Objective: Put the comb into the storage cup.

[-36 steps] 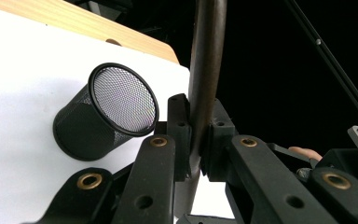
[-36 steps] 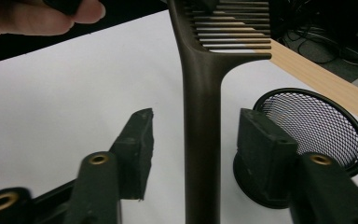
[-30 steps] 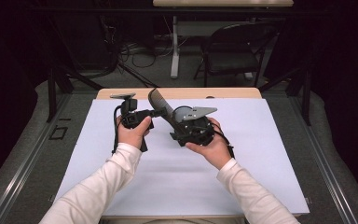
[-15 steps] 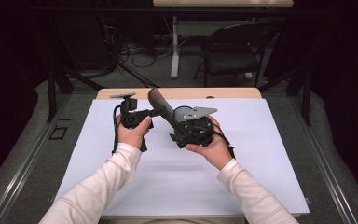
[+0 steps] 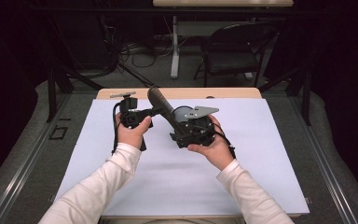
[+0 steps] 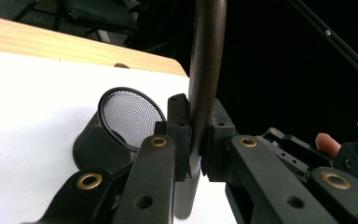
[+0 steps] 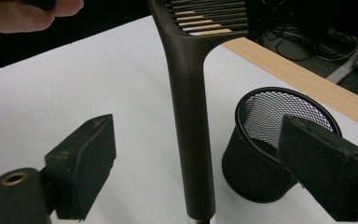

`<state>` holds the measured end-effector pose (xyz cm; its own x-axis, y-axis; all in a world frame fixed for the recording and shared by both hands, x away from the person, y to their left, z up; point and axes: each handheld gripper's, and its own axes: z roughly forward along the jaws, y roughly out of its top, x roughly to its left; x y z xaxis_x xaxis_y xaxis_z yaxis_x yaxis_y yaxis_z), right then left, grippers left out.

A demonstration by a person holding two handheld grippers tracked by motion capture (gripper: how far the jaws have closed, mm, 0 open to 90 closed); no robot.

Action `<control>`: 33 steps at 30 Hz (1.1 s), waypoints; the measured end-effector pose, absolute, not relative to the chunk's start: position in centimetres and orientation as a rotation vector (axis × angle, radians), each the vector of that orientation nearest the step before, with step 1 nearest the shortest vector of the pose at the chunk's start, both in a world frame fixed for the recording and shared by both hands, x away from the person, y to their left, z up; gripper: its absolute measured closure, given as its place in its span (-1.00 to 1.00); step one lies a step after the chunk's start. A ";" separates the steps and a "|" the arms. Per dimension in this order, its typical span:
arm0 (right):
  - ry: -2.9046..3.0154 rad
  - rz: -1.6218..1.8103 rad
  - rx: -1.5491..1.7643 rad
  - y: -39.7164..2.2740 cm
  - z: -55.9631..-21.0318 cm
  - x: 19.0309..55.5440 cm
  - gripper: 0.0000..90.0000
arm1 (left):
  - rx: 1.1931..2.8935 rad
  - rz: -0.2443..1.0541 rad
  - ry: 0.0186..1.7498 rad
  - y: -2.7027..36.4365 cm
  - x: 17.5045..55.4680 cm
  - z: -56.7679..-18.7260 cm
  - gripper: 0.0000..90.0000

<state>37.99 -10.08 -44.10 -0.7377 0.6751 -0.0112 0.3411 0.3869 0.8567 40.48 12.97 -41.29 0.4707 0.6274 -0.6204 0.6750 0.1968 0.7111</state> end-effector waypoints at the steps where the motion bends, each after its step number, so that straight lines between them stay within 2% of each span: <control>1: 2.291 1.292 0.887 -10.1 -44.0 37.9 -0.78 | 1.487 -0.037 1.200 12.9 40.4 -41.2 0.87; 19: 2.276 1.255 0.890 -9.9 -43.6 37.2 -0.90 | 1.527 0.034 1.158 12.5 40.3 -40.6 0.87; 33: 2.260 1.280 0.926 -10.6 -43.5 37.3 -0.90 | 1.550 0.076 1.135 12.3 40.6 -40.3 0.87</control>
<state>37.26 -10.60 -43.47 -0.7099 0.7043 -0.0067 0.3566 0.3676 0.8589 40.56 12.28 -40.34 0.5293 0.6771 -0.5112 0.6027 0.1240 0.7883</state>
